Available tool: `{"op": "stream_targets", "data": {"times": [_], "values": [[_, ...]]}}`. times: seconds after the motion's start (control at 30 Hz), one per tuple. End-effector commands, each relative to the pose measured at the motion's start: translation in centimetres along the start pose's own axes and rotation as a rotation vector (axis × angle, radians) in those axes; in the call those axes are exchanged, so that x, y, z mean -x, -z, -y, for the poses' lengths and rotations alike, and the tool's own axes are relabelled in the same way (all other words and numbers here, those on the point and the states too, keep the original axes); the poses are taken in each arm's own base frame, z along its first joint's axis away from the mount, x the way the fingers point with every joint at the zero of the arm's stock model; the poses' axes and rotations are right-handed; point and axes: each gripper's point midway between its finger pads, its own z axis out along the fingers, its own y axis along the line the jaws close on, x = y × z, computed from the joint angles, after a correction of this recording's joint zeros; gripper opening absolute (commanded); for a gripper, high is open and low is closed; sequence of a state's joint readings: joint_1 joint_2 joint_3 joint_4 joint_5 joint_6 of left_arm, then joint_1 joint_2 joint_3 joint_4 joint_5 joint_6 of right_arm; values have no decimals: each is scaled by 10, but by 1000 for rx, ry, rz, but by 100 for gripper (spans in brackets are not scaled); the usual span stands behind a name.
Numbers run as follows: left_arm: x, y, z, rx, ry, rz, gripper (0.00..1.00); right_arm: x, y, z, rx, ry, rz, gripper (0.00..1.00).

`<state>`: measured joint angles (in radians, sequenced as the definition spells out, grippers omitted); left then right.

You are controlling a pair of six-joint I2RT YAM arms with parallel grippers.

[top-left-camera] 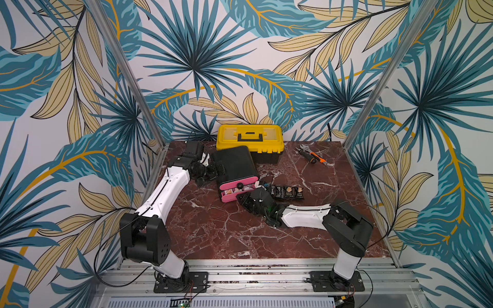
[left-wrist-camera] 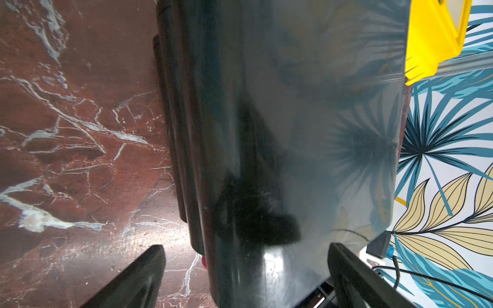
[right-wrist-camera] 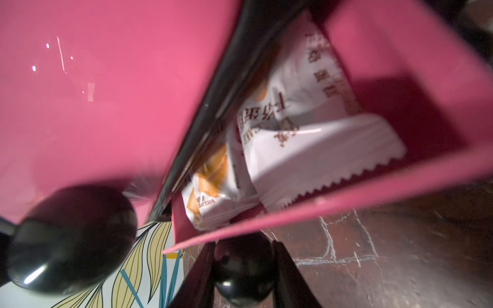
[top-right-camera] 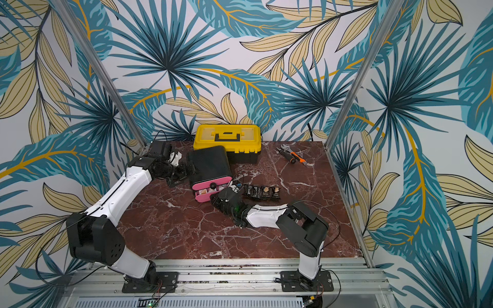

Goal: Take the cookies out of the drawer
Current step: Open the drawer in the storage box.

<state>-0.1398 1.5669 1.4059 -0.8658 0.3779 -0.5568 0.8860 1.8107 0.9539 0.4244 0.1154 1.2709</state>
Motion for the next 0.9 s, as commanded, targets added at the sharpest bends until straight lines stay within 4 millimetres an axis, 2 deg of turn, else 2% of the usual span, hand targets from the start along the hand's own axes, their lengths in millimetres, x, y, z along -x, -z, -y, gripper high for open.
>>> {"op": "stream_targets", "data": {"times": [0.0, 0.4, 0.87], "values": [[11, 23, 8, -16, -27, 58, 100, -9, 10, 9, -68, 43, -28, 11], [14, 35, 7, -34, 15, 86, 100, -23, 31, 11, -119, 109, -69, 10], [5, 30, 7, -77, 84, 75, 100, -43, 53, 22, -157, 126, -95, 11]]}}
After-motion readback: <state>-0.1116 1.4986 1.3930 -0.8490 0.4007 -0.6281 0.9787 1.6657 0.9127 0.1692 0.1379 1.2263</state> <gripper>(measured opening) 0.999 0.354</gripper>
